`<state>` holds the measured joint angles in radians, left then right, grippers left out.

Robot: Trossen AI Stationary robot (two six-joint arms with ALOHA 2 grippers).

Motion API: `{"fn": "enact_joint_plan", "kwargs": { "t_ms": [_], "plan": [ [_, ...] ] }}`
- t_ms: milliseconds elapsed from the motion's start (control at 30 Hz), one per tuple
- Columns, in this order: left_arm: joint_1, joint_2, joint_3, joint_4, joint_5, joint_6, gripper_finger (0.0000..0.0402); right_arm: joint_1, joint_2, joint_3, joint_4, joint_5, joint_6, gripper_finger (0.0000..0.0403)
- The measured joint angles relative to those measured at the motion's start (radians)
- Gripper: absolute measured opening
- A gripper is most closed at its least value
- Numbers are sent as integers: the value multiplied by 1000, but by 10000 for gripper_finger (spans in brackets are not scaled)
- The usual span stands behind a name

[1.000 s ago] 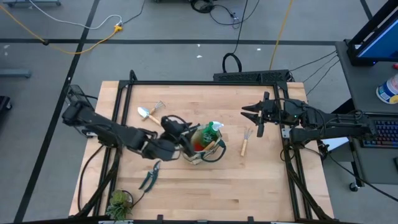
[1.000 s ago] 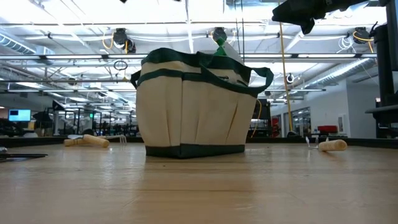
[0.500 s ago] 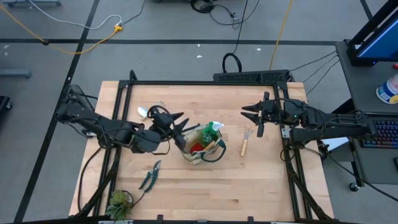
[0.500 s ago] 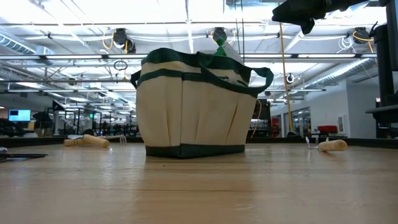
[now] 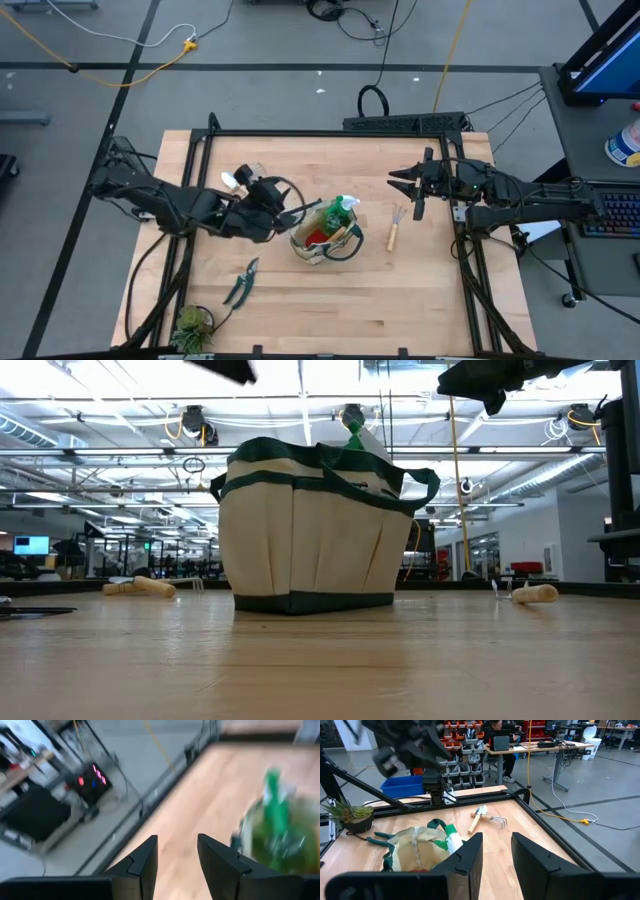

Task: Pick & Place Garden tools in Gardening bag
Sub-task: Put the trowel into the gardening bag

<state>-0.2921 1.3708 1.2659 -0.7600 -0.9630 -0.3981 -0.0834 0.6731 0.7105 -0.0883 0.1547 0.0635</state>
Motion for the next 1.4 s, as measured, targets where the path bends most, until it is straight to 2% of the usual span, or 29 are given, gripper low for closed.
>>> {"fn": "enact_joint_plan", "kwargs": {
  "t_ms": [200, 400, 833, 1400],
  "plan": [
    [95, 0, 0, -235, 191, -54, 145, 0, 0, 0, 0, 0, 0, 96],
    [169, 0, 0, -363, 312, 61, 145, 0, 0, 0, 0, 0, 0, 96],
    [309, 0, 0, -417, 573, 348, 145, 0, 0, 0, 0, 0, 0, 96],
    [475, 0, 0, -416, 763, 607, 145, 0, 0, 0, 0, 1, 0, 96]
  ]
}}
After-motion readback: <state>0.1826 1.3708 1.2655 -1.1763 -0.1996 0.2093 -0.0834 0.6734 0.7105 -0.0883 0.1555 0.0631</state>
